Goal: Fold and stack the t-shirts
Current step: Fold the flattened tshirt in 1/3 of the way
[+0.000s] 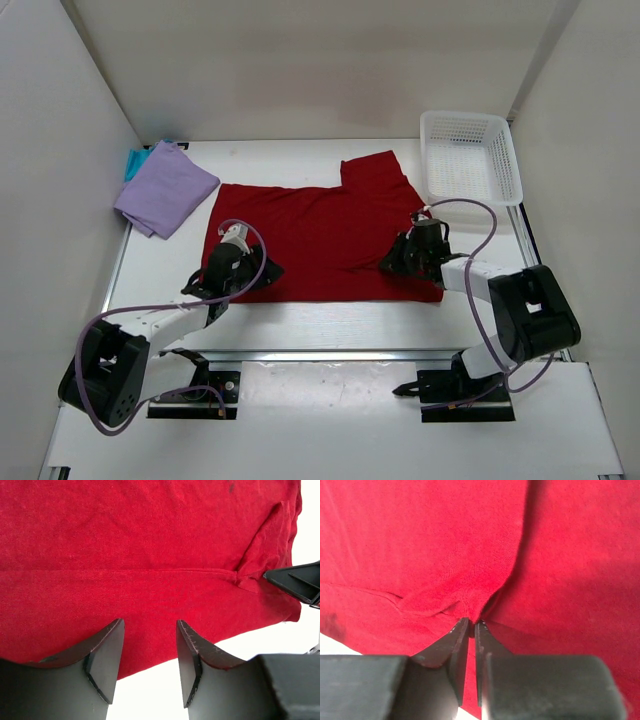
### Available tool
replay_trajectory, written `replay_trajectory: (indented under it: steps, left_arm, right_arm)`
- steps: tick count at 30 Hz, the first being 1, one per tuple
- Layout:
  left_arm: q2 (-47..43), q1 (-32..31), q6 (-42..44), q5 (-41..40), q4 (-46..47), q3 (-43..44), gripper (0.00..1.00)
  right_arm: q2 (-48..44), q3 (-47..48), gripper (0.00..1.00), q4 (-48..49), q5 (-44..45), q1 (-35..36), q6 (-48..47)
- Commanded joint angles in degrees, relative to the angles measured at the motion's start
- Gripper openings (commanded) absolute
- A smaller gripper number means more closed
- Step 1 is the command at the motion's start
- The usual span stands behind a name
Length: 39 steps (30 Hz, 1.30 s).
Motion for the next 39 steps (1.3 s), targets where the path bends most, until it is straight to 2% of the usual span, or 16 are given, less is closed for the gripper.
replay_trajectory:
  steps: [1, 6, 8, 10, 14, 17, 20, 21, 23, 25, 29, 33, 35, 39]
  left_arm:
    - [-0.30, 0.67, -0.71, -0.19, 1.65, -1.06, 0.56]
    - [-0.56, -0.56, -1.24, -0.28, 1.48, -1.24, 0.54]
    - [-0.82, -0.82, -1.41, -0.46, 1.21, -0.54, 0.55]
    - [-1.53, -0.91, -1.59, -0.81, 0.86, -0.63, 0.54]
    - [-4.07, -0.73, -1.94, -1.51, -0.36, -1.33, 0.55]
    - [-5.31, -1.35, -1.76, -2.22, -1.51, -1.07, 0.55]
    - [-4.96, -3.36, -0.89, -4.05, -2.04, -0.54, 0.55]
    - [-3.47, -4.76, -0.89, -3.71, -2.13, -0.19, 0.55]
    - [-0.58, -6.53, -0.54, -4.68, -2.04, 2.09, 0.54]
    - [3.46, -8.90, -0.19, -4.32, -2.22, 4.02, 0.51]
    - [7.87, -10.75, 1.84, -6.70, -3.79, 7.72, 0.47]
    - [10.08, -6.28, 2.28, -5.74, -4.76, 4.31, 0.45]
    - [8.59, -3.91, 2.28, -3.28, -4.76, 0.80, 0.42]
    - [-0.61, -5.47, 0.01, -4.67, -6.17, -8.68, 0.41]
  right_arm:
    - [0.26, 3.17, 0.07, 1.79, 0.94, 1.00, 0.39]
    - [6.22, 15.70, 0.04, -3.73, 1.82, 4.86, -1.18]
    - [9.83, 20.81, 0.06, -6.54, 2.61, 6.35, -1.89]
    - [13.26, 25.48, 0.11, -7.62, 2.70, 7.94, -2.59]
    - [12.05, 26.64, 0.32, -7.62, 4.27, 9.26, -3.21]
    - [6.97, 23.66, 0.35, -6.92, 7.43, 10.31, -4.26]
    - [-0.14, 15.60, 0.26, -5.60, 11.57, 11.90, -5.23]
    - [-1.39, 13.74, 0.18, -4.64, 12.18, 11.90, -4.27]
    - [-4.82, 7.42, 0.07, -3.23, 10.71, 11.98, -3.13]
    - [-5.01, 4.60, 0.02, -3.66, 10.43, 11.90, -3.21]
    - [-3.34, 1.86, 0.00, -4.71, 9.55, 11.72, -4.00]
    - [-4.82, -1.04, 0.00, -5.68, 11.13, 11.63, -5.05]
    - [-6.14, -4.02, 0.00, -6.82, 11.13, 11.20, -4.88]
    - [-9.74, -9.90, 0.00, -10.68, 12.29, 14.35, -4.00]
